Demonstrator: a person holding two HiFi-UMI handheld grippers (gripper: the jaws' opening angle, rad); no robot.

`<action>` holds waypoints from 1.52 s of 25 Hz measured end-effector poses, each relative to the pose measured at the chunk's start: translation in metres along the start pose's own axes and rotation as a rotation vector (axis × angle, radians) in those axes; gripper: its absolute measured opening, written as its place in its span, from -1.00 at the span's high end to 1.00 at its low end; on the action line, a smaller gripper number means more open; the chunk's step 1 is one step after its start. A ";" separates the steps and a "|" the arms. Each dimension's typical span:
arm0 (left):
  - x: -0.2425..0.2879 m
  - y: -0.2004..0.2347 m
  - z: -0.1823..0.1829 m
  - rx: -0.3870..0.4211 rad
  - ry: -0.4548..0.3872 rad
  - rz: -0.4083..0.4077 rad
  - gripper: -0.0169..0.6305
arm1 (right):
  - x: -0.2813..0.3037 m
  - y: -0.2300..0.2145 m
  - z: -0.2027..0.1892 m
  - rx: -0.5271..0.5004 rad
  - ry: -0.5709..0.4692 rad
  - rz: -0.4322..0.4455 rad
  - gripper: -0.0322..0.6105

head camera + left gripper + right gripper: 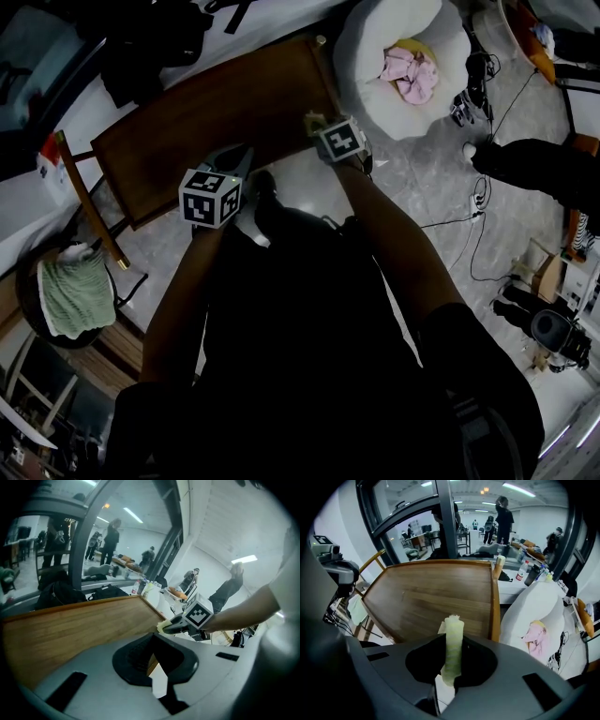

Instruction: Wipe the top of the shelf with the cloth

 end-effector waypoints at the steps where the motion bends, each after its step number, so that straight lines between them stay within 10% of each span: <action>1: -0.001 0.000 0.000 0.000 -0.002 0.003 0.93 | -0.001 -0.004 0.000 0.000 -0.001 -0.003 0.76; 8: -0.022 0.003 -0.006 -0.013 -0.016 0.043 0.93 | -0.004 -0.008 0.001 0.033 -0.016 0.011 0.76; 22: -0.140 0.018 0.045 0.059 -0.168 0.131 0.93 | -0.221 0.119 0.186 -0.090 -0.737 0.260 0.76; 38: -0.330 0.047 0.036 0.132 -0.451 0.136 0.93 | -0.354 0.275 0.174 -0.243 -0.954 0.383 0.76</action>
Point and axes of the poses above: the fingertips, and each gripper's own axes: x forward along the fingers, y to its left, z out of its top, the point moved 2 cm from there along -x, backward along the fingers, and after that the axes turned 5 degrees about x, right-handed, at the moved point
